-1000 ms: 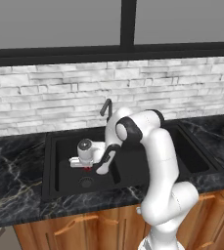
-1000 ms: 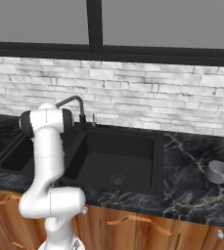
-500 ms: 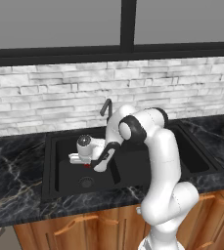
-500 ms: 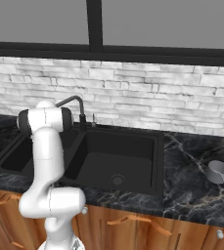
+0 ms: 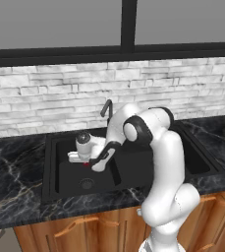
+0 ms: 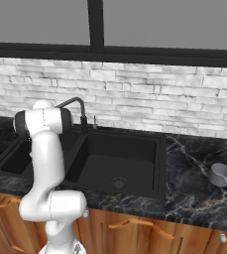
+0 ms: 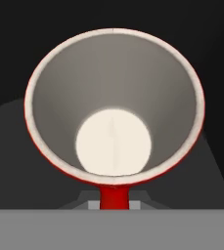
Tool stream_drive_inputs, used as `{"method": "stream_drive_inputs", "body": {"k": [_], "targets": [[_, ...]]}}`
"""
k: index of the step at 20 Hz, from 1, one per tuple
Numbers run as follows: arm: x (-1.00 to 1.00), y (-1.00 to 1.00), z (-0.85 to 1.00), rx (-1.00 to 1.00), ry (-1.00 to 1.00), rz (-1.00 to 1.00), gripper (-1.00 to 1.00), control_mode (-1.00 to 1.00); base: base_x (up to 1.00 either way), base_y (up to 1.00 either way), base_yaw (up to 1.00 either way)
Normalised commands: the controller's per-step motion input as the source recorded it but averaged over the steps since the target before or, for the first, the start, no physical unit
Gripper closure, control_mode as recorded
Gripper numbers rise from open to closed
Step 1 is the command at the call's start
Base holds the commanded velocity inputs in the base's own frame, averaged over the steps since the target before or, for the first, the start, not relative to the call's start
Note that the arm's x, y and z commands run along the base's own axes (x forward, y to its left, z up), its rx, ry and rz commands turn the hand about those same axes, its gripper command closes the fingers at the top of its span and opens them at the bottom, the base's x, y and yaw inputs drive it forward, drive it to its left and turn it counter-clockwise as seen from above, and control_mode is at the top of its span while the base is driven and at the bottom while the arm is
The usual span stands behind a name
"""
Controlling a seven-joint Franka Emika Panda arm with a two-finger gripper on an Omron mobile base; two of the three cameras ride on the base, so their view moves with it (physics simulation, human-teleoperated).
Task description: Move any existing items from the left basin to the right basin for drying. Then move the measuring cup from the counter to the left basin of the sink for washing.
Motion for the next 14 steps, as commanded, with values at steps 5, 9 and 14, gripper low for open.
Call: {"method": "stream_drive_inputs", "body": {"k": [5,9,14], "targets": [[-0.2,0.08,0.37,0.0,0.02,-0.02,1.0,-1.0,0.0,0.0,0.0],[-0.2,0.04,0.34,0.0,0.04,-0.02,1.0,-1.0,0.0,0.0,0.0],[-0.25,0.01,0.34,0.0,0.04,-0.02,1.0,-1.0,0.0,0.0,0.0]]}}
